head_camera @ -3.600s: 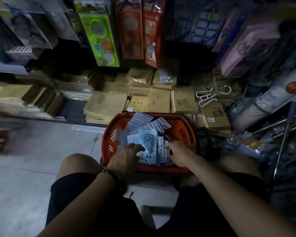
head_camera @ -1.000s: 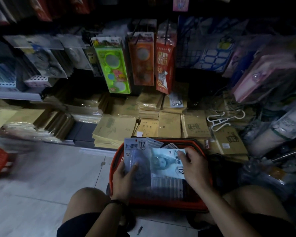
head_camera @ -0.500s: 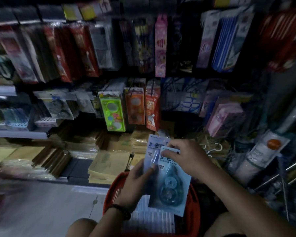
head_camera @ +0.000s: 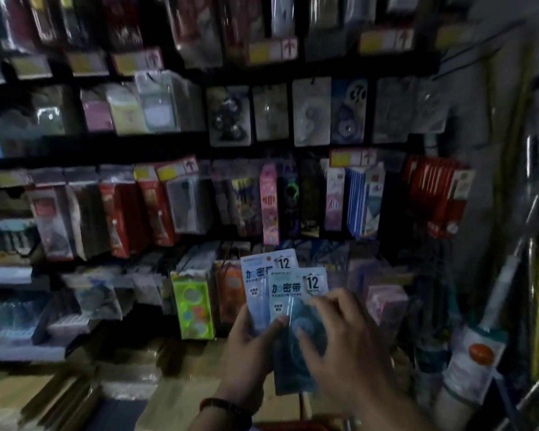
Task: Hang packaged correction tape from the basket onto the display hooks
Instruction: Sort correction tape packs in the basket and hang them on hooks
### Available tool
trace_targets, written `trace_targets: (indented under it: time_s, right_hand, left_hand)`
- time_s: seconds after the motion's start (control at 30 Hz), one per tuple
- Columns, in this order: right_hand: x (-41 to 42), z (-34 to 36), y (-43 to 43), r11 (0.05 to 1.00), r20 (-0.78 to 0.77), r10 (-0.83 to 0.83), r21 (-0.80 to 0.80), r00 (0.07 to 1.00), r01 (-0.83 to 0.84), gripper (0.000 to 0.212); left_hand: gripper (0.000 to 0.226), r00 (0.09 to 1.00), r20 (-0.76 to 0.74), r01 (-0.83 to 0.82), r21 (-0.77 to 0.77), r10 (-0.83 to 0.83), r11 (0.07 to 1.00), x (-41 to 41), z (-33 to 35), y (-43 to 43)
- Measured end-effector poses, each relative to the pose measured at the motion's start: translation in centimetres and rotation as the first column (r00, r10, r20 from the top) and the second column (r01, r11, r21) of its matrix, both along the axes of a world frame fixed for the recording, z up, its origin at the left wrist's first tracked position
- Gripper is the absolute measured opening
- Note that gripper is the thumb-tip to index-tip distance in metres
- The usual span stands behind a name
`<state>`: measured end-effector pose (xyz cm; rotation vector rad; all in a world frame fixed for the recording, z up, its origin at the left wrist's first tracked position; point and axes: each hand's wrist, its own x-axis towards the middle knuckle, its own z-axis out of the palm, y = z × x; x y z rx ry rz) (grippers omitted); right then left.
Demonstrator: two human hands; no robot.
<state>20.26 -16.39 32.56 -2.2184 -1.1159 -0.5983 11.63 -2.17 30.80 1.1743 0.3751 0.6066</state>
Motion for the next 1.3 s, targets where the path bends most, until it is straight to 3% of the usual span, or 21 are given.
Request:
trace_targets:
  time_s: [0.17, 0.27, 0.47, 0.83, 1.3]
  right_hand:
    - [0.6, 3.1, -1.0, 0.999, -0.12, -0.034, 0.03, 0.992, 0.038, 0.094]
    - [2.0, 5.8, -1.6, 0.994, -0.123, -0.07, 0.07, 0.99, 0.079, 0.108]
    - [9.5, 11.1, -4.5, 0.976, -0.072, -0.001, 0.219, 0.997, 0.017, 0.096]
    - [24.9, 21.5, -7.3, 0.907, 0.015, -0.279, 0.332, 0.96, 0.259, 0.077]
    - [32.0, 26.0, -7.0, 0.872, 0.17, -0.364, 0.408, 0.916, 0.271, 0.075]
  left_hand:
    - [0.034, 0.997, 0.064, 0.035, 0.036, -0.037, 0.999, 3.6, 6.3, -0.8]
    - [0.036, 0.993, 0.082, 0.081, 0.092, -0.088, 0.992, 6.1, 9.3, -1.7]
    - [0.026, 0.967, 0.115, 0.197, 0.237, -0.229, 0.951, 10.6, 15.1, -2.5]
    - [0.027, 0.985, 0.097, 0.085, 0.453, -0.144, 0.887, 20.0, 24.1, -1.4]
    - [0.029, 0.976, 0.112, 0.109, 0.48, -0.184, 0.871, 25.7, 27.3, -1.3]
